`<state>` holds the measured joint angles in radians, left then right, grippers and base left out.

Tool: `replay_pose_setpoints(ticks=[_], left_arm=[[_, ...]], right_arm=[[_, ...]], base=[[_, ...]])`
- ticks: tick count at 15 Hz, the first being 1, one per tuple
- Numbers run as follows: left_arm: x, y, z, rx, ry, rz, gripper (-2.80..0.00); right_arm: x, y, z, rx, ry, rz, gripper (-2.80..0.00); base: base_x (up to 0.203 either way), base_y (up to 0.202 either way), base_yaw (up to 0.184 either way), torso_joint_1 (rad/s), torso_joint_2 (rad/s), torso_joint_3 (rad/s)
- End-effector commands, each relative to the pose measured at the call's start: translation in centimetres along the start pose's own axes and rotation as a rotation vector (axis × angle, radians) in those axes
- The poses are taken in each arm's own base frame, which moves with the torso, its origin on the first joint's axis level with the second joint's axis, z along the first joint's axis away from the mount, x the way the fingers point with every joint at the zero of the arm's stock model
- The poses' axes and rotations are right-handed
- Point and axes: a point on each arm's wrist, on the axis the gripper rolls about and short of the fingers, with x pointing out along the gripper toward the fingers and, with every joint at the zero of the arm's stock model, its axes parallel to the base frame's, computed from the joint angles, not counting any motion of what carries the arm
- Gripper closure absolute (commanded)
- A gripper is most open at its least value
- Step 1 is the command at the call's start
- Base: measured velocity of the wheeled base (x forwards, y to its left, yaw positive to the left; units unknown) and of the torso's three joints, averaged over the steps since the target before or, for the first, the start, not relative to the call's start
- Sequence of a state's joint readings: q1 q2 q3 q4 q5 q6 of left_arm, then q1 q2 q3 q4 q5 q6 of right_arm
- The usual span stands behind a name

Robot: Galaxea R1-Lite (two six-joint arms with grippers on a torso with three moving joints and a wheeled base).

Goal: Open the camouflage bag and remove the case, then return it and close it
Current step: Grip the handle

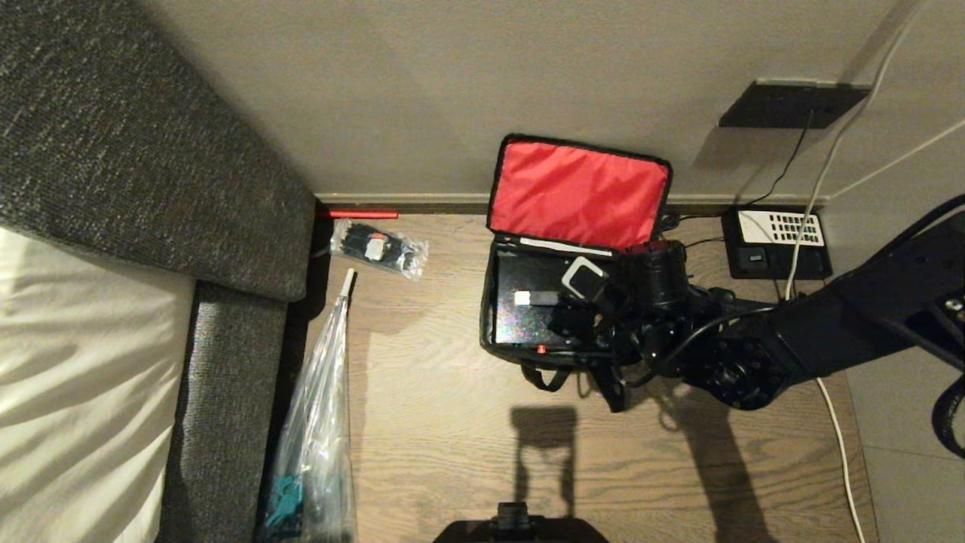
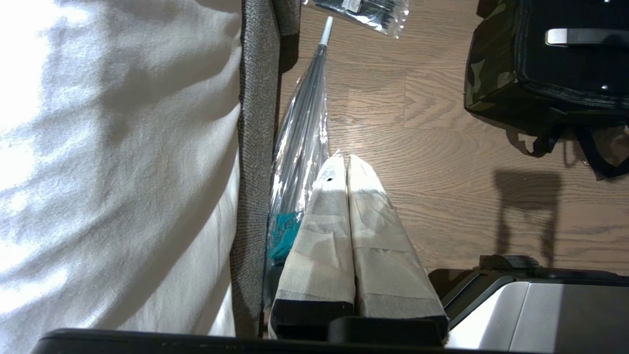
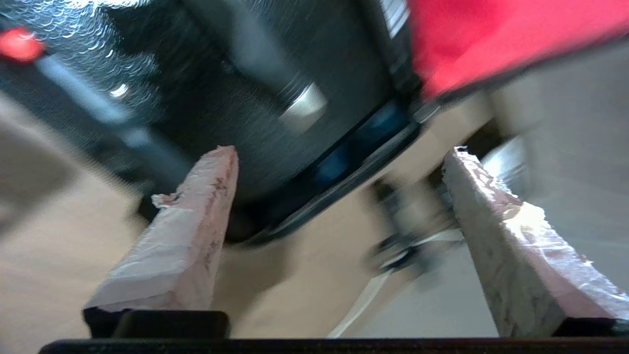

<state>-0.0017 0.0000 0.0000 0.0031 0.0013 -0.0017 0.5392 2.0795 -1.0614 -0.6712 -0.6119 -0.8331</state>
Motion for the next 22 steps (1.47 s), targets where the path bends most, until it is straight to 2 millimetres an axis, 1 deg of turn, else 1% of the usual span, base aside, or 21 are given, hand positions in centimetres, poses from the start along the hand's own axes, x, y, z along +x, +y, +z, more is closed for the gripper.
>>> replay_pose_setpoints(ticks=[1, 3, 4, 5, 8, 12, 13, 15, 17, 22], left_arm=[[0.0, 0.0, 0.0, 0.0, 0.0, 0.0, 0.0], [0.0, 0.0, 0.0, 0.0, 0.0, 0.002, 0.0], [0.0, 0.0, 0.0, 0.0, 0.0, 0.0, 0.0], [0.0, 0.0, 0.0, 0.0, 0.0, 0.001, 0.0], [0.0, 0.0, 0.0, 0.0, 0.0, 0.0, 0.0], [0.0, 0.0, 0.0, 0.0, 0.0, 0.0, 0.0], [0.0, 0.0, 0.0, 0.0, 0.0, 0.0, 0.0], [0.0, 0.0, 0.0, 0.0, 0.0, 0.0, 0.0], [0.0, 0.0, 0.0, 0.0, 0.0, 0.0, 0.0], [0.0, 0.0, 0.0, 0.0, 0.0, 0.0, 0.0]], right_arm=[[0.0, 1.1, 0.2, -0.197, -0.097, -0.139, -2.8], [0.4, 1.7, 0.1, -0.308, -0.14, -0.25, -2.8], [0.8, 2.5, -0.2, -0.375, -0.15, -0.279, -2.8], [1.4, 3.4, -0.4, -0.395, -0.153, -0.285, -2.8], [2.7, 5.2, -0.8, -0.384, -0.158, -0.273, -2.8], [3.6, 6.2, -0.4, -0.357, -0.167, -0.28, -2.8], [4.1, 7.0, -0.3, -0.363, -0.172, -0.282, -2.8], [4.5, 7.5, -0.1, -0.36, -0.177, -0.289, -2.8], [4.8, 8.0, -0.4, -0.361, -0.17, -0.275, -2.8], [6.2, 9.7, -0.6, -0.364, -0.168, -0.269, -2.8]], base=[[0.0, 0.0, 0.0, 0.0, 0.0, 0.0], [0.0, 0.0, 0.0, 0.0, 0.0, 0.0], [0.0, 0.0, 0.0, 0.0, 0.0, 0.0], [0.0, 0.0, 0.0, 0.0, 0.0, 0.0], [0.0, 0.0, 0.0, 0.0, 0.0, 0.0], [0.0, 0.0, 0.0, 0.0, 0.0, 0.0], [0.0, 0.0, 0.0, 0.0, 0.0, 0.0], [0.0, 0.0, 0.0, 0.0, 0.0, 0.0], [0.0, 0.0, 0.0, 0.0, 0.0, 0.0], [0.0, 0.0, 0.0, 0.0, 0.0, 0.0]])
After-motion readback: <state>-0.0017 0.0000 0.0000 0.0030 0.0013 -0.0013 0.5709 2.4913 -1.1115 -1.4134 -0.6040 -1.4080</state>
